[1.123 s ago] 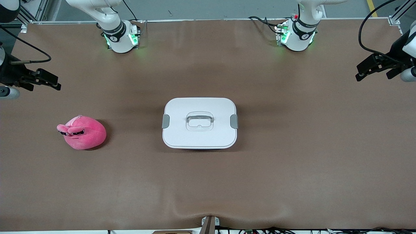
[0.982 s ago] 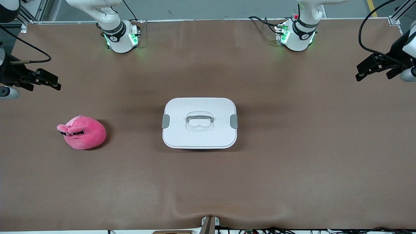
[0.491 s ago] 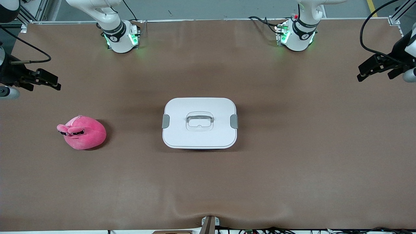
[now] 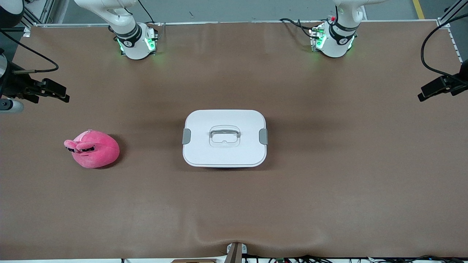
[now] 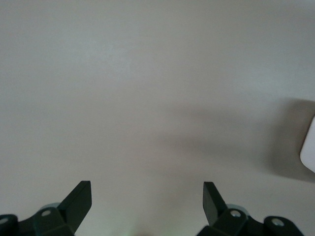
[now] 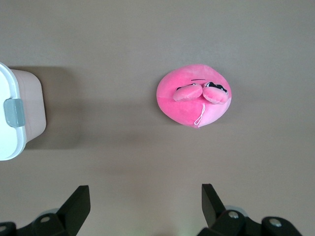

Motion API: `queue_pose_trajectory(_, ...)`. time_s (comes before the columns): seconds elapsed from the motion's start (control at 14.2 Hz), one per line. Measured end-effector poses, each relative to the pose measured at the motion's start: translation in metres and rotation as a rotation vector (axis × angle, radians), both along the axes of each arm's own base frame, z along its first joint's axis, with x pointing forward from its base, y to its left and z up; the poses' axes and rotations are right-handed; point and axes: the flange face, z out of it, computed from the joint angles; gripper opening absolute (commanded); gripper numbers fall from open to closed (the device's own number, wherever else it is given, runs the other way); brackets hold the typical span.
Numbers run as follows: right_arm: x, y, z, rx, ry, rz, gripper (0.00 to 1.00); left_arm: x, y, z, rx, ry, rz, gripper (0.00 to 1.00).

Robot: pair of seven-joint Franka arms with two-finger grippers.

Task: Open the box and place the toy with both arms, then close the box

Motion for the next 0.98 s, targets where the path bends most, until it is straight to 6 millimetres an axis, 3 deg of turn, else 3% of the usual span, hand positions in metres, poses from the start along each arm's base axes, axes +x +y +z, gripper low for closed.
queue_pose_trajectory(0.21, 0.000, 0.000, 0.000, 0.000, -0.001, 0.000, 1.00, 0.009, 0.011, -0.005, -0.001, -0.011, 0.013, 1.00)
queue_pose_trajectory(0.49, 0.001, 0.000, -0.002, 0.000, 0.000, 0.001, 1.00, 0.020, -0.009, -0.011, -0.005, -0.009, 0.076, 1.00)
queue_pose_trajectory(0.77, 0.009, 0.000, -0.024, 0.003, -0.013, 0.064, 1.00, 0.040, -0.066, -0.042, -0.007, 0.011, 0.219, 1.00)
queue_pose_trajectory(0.98, 0.016, 0.000, -0.043, 0.013, 0.007, 0.187, 1.00, 0.044, -0.117, -0.049, -0.007, -0.003, 0.325, 1.00)
